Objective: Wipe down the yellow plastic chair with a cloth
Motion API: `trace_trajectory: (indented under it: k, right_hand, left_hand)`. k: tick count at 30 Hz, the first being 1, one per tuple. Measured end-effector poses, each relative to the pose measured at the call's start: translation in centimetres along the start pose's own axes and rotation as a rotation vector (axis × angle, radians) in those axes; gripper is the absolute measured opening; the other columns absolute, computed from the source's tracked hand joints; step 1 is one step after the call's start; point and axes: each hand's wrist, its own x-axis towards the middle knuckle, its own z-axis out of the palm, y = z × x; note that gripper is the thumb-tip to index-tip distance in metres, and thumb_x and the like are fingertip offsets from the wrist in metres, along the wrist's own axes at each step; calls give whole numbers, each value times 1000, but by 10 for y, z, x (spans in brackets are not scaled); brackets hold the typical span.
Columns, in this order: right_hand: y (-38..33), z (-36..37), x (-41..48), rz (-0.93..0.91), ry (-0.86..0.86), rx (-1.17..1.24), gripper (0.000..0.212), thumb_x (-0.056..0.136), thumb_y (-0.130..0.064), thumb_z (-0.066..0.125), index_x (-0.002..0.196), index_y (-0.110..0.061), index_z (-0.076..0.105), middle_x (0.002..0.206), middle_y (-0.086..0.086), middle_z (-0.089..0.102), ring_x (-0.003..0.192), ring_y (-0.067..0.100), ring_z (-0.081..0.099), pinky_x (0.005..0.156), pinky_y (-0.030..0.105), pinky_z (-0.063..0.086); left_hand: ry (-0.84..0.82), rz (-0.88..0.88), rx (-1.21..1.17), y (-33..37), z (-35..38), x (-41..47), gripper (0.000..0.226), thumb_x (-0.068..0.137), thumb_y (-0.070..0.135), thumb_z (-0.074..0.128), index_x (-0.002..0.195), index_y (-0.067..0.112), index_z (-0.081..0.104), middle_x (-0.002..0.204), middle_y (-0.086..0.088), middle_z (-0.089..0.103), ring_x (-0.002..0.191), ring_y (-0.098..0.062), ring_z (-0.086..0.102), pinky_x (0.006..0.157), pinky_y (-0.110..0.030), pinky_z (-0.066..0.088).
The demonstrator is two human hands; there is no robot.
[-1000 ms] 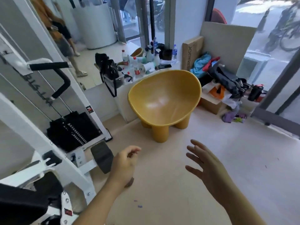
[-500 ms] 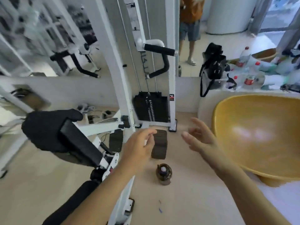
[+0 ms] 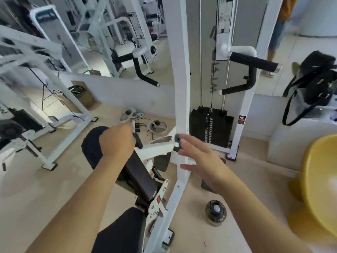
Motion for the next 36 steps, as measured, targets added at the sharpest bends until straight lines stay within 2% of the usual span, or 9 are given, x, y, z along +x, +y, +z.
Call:
trace_trajectory:
  k: [3,7,12,19,22,26,30,33,36]
  right_hand:
    - [0,13,16,126,-58,230,48,94,-46,53,139,-32,46,131,-1,57,113,16,62,90,36,56]
    - [-9,30,29,0,-192,176,58,84,-47,64,138,-45,41,132,-6,58,113,18,61,94,43,53]
    - [-47,12,27,-327,313,46,18,88,-23,68,103,-13,67,97,12,72,90,25,69,79,42,59]
    - [-60,-74,-60,-292,418,-399,36,80,-17,76,110,-29,61,99,-4,72,92,8,69,83,29,56]
    - [-46,-118,-130,-191,603,-620,52,79,-6,73,104,-50,58,94,-17,70,83,2,66,77,25,54]
    - [-2,-181,-229,137,899,-1017,56,75,5,55,109,-39,59,100,-15,63,104,15,51,83,34,43]
    - [31,-226,-324,87,1003,-713,63,78,8,58,114,-43,56,116,-25,57,119,6,49,83,17,41]
    - [48,-255,-371,-71,837,-245,65,81,-7,73,129,-45,51,128,-19,58,117,8,58,81,29,55]
    - [76,-292,-408,-57,962,-417,36,84,-13,72,111,-36,66,100,-13,72,94,0,65,80,24,53]
  left_hand:
    - [87,37,-213,-8,-6,16,17,91,7,47,93,10,64,84,-12,68,77,-33,61,58,-35,42]
    - [156,22,-1031,23,-44,5,23,99,23,46,96,20,69,89,14,67,85,-8,62,73,-24,47]
    - [-332,-18,-1737,57,-67,-5,30,89,51,53,94,26,70,89,3,74,86,-11,71,71,-28,56]
    - [-767,139,-1795,131,-53,-38,28,78,43,66,83,18,77,96,-13,74,97,-33,68,96,-61,46]
    - [-696,340,-1783,183,-63,-64,21,83,40,60,80,25,74,89,-1,73,94,-24,67,91,-51,51]
    - [-619,666,-1683,256,-94,-115,13,88,25,63,77,24,70,71,10,67,72,-7,62,73,-31,50]
    - [-790,964,-1656,333,-125,-181,12,72,17,79,81,20,71,76,6,69,75,-10,64,77,-28,51]
    - [-1017,1093,-1586,394,-143,-246,14,66,9,80,75,9,68,75,-4,65,74,-17,62,78,-33,50]
    - [-1294,1048,-1575,451,-150,-309,10,66,10,75,65,16,68,66,-4,62,67,-18,61,67,-29,52]
